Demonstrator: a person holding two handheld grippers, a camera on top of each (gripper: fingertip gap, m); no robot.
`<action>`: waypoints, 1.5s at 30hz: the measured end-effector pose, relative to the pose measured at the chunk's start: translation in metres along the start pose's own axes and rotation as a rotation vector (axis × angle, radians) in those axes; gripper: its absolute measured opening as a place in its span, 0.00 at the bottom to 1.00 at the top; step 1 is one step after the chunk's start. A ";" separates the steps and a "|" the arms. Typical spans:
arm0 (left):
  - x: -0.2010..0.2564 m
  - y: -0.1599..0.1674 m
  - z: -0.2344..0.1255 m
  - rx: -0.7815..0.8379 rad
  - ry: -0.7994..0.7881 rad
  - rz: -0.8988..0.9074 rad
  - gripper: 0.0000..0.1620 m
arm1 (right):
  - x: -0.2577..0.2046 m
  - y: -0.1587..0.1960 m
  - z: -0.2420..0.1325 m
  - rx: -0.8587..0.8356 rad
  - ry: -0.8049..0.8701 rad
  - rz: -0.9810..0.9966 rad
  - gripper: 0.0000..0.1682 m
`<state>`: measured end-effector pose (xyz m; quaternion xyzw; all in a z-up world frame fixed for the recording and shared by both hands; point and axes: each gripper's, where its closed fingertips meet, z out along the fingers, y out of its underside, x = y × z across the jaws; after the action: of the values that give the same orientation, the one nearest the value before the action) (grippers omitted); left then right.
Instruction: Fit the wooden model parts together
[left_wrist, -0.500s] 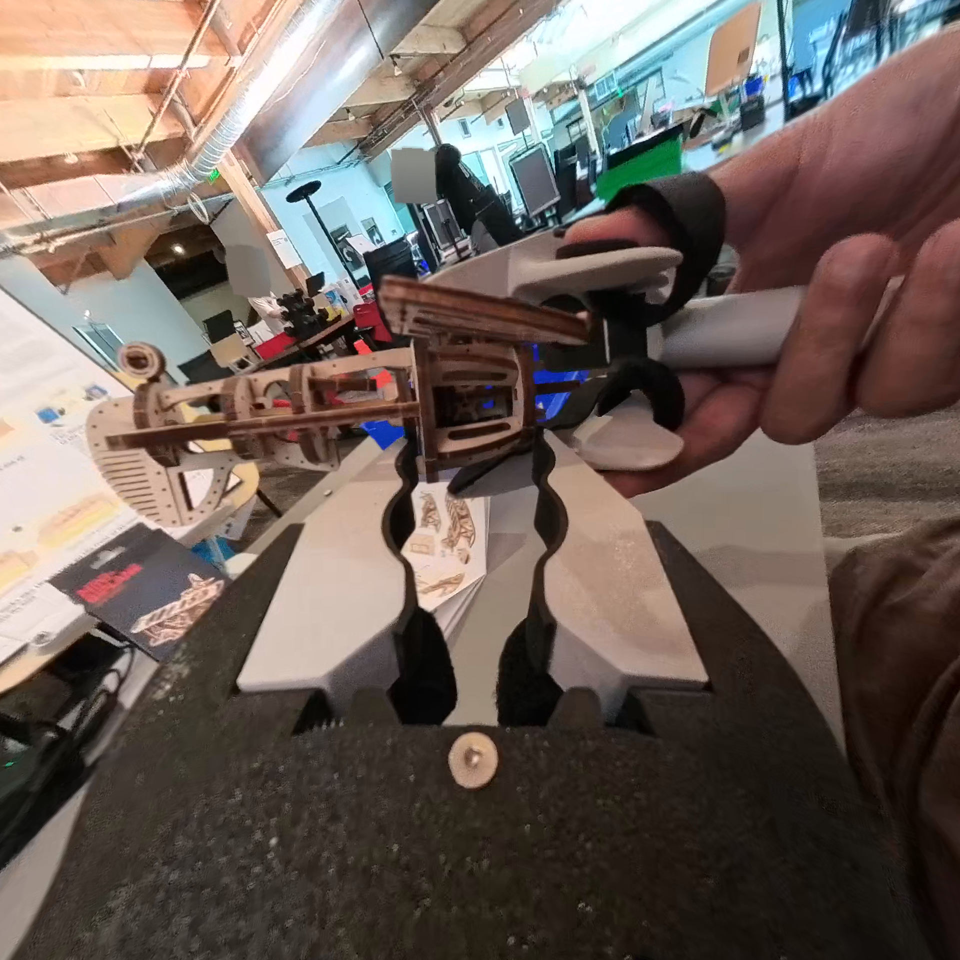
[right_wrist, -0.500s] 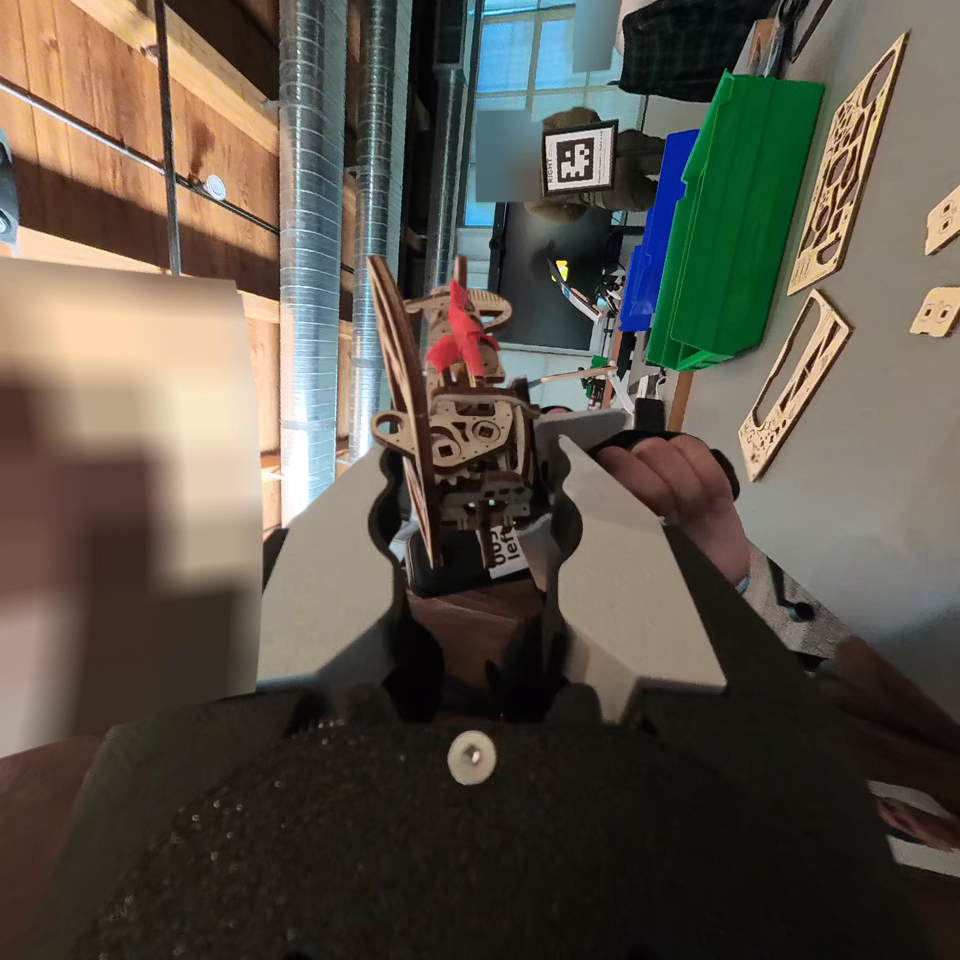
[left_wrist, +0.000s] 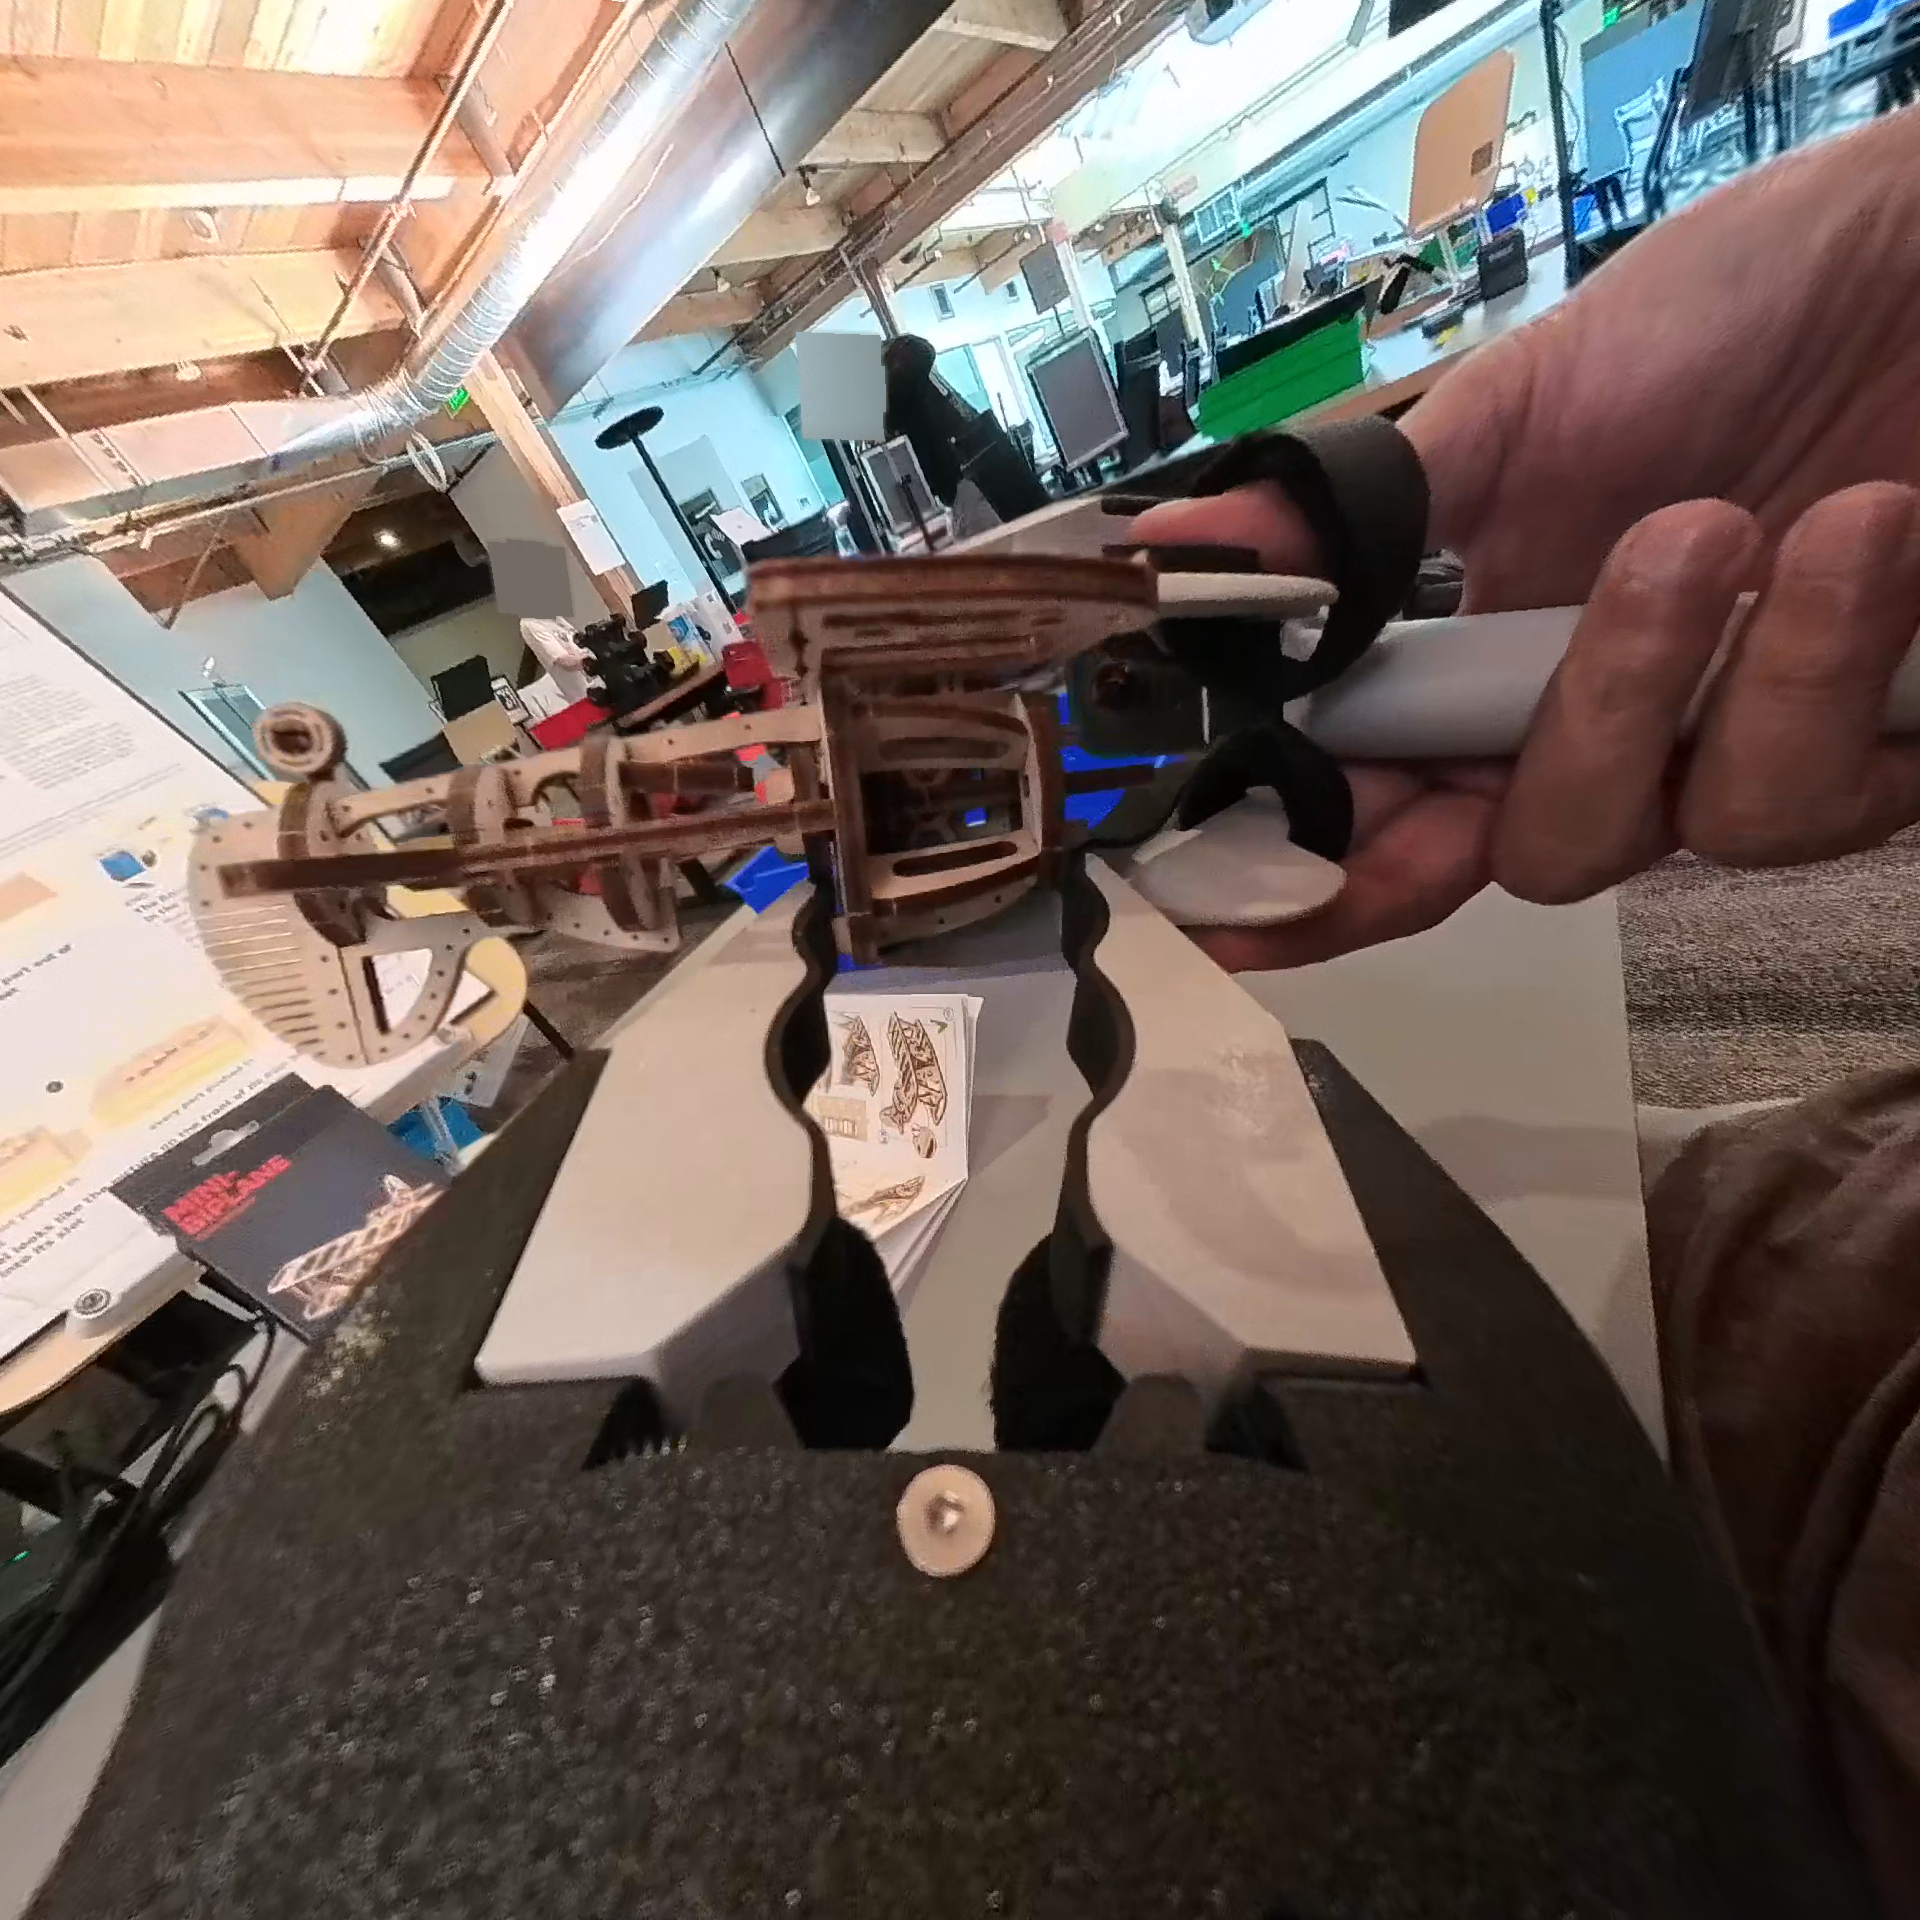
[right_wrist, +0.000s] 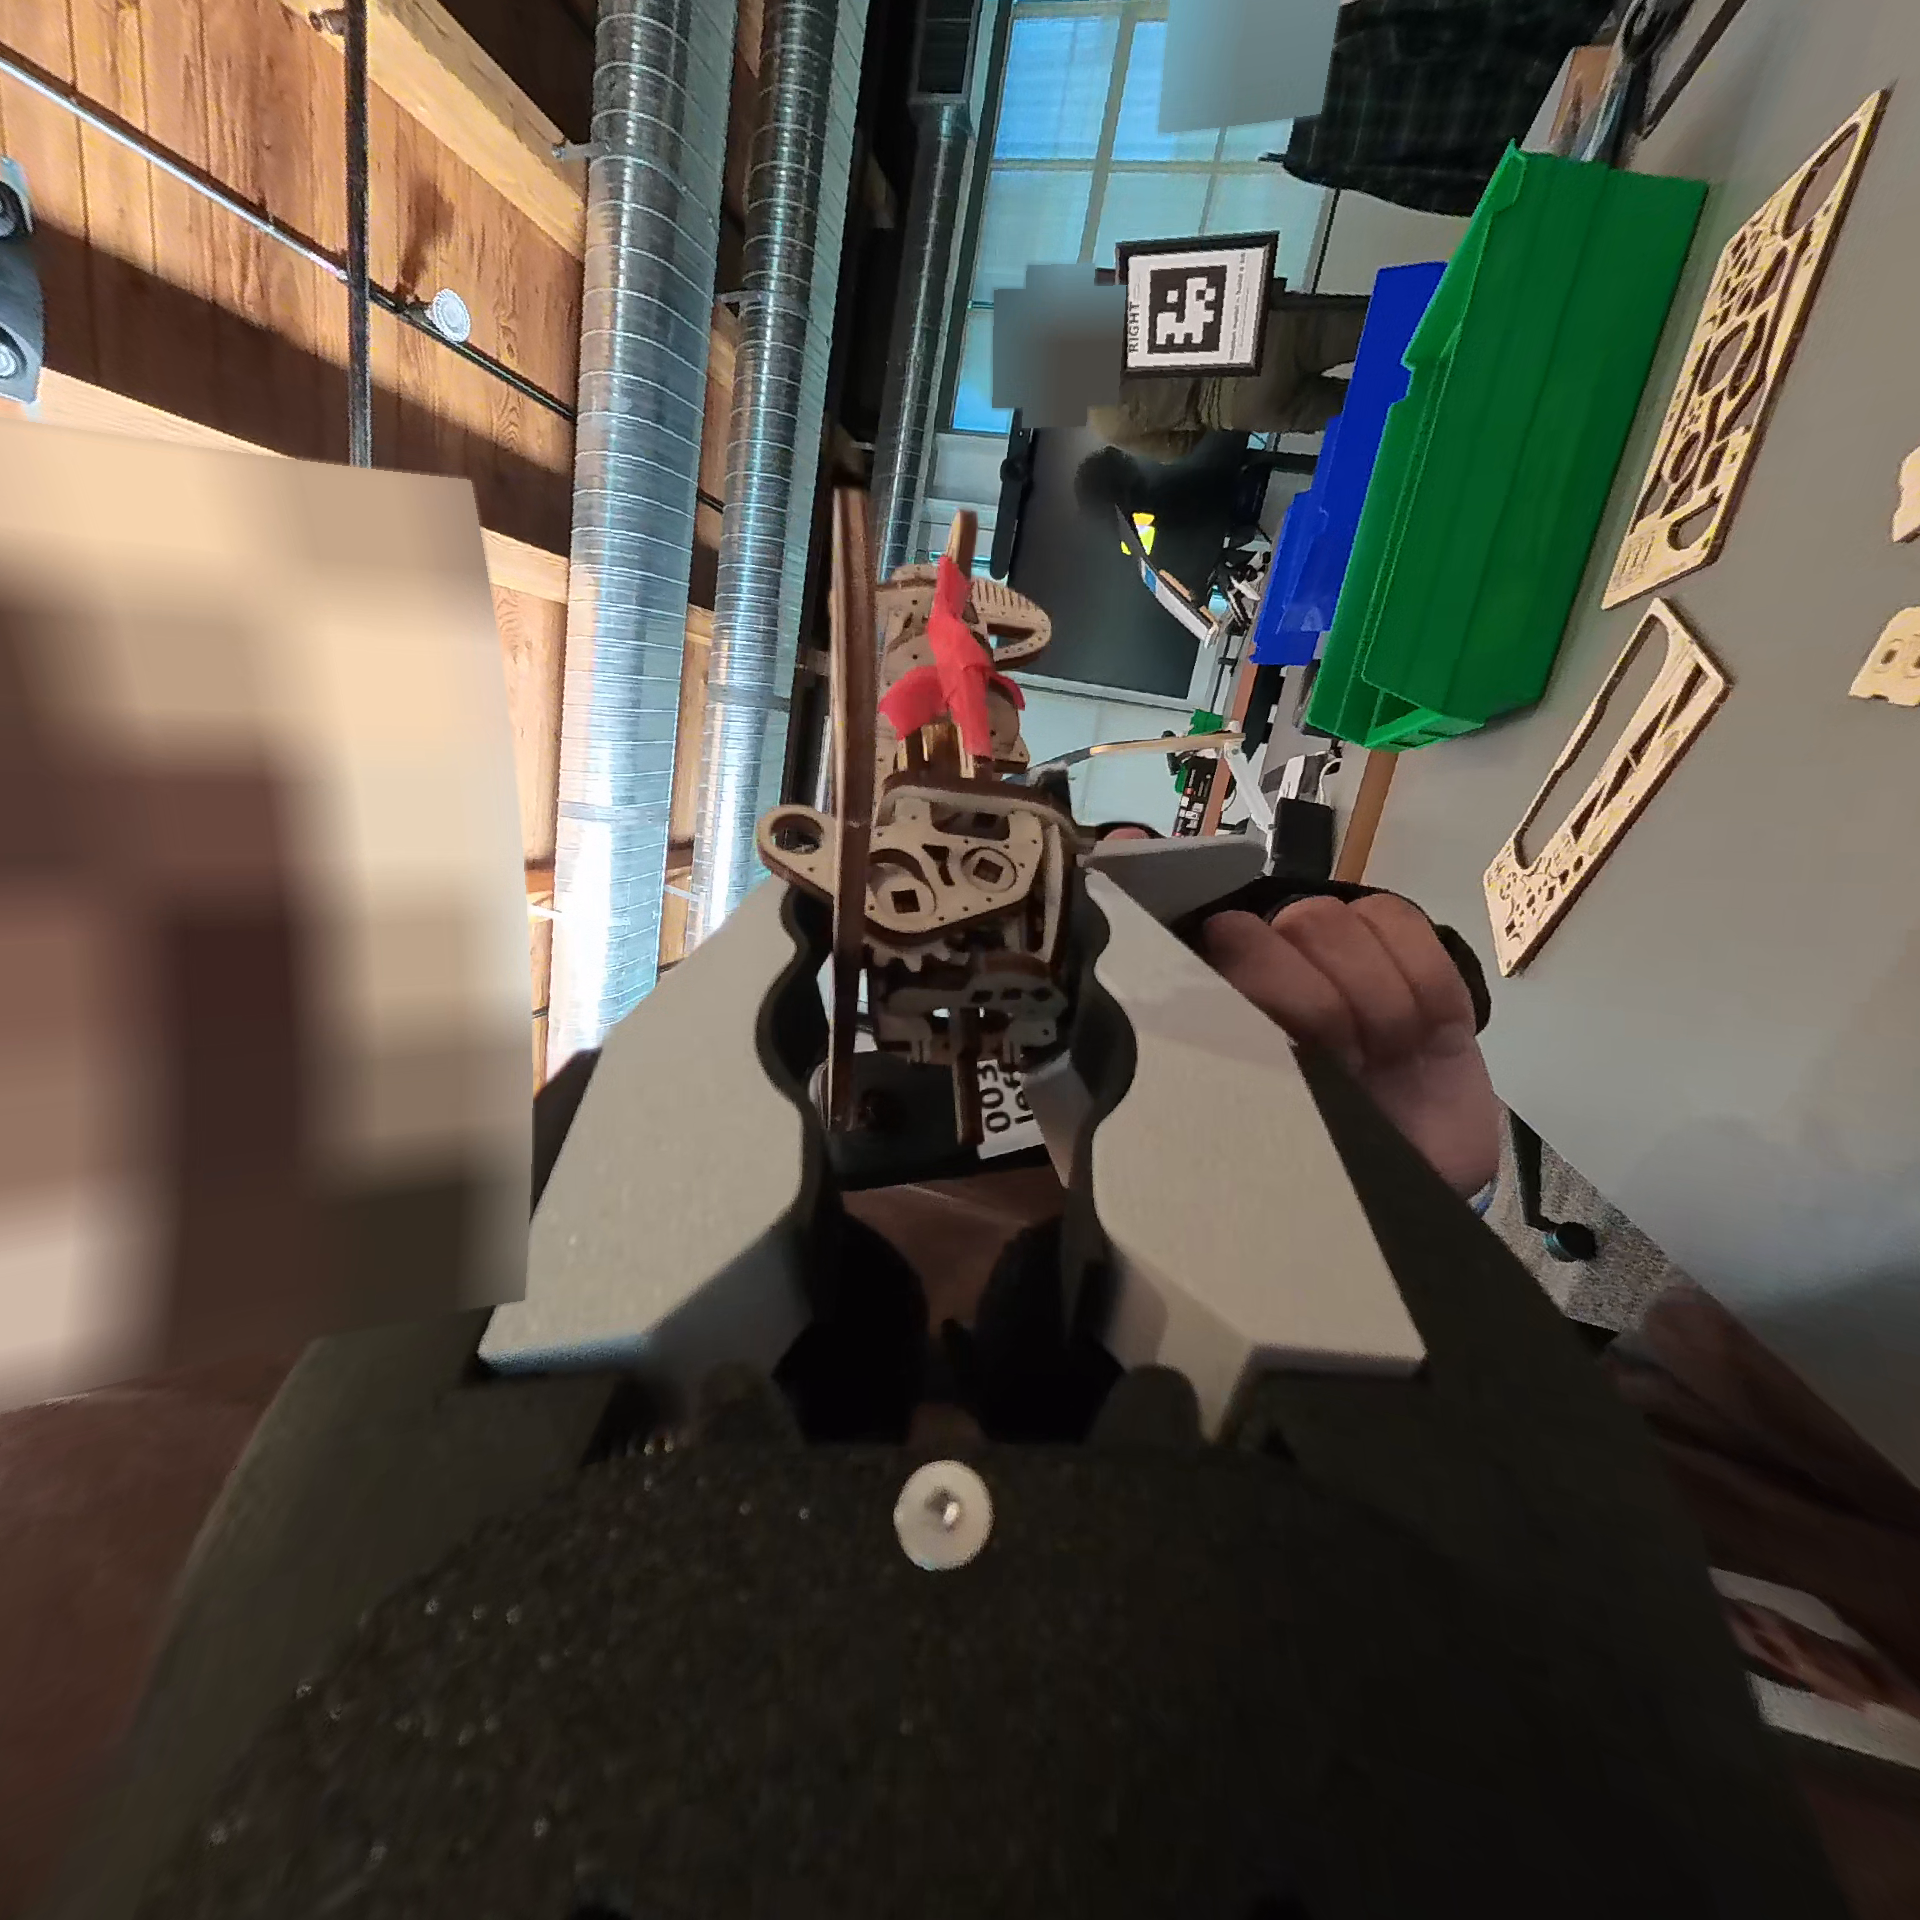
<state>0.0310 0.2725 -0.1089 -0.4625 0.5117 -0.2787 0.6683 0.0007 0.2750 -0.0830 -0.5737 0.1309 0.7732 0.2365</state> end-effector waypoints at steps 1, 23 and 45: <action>-0.001 0.000 0.000 -0.001 -0.002 -0.005 0.25 | 0.000 -0.001 0.001 0.002 0.001 -0.003 0.26; -0.007 0.040 -0.002 -0.246 0.119 -0.342 0.26 | 0.027 -0.041 -0.011 0.192 -0.342 0.499 0.26; -0.034 0.051 -0.070 -0.173 0.314 -1.136 0.55 | 0.077 -0.021 0.011 -0.322 0.448 -0.555 0.26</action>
<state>-0.0513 0.2994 -0.1436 -0.6699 0.2976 -0.6149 0.2909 -0.0155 0.3146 -0.1511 -0.7717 -0.1039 0.5460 0.3091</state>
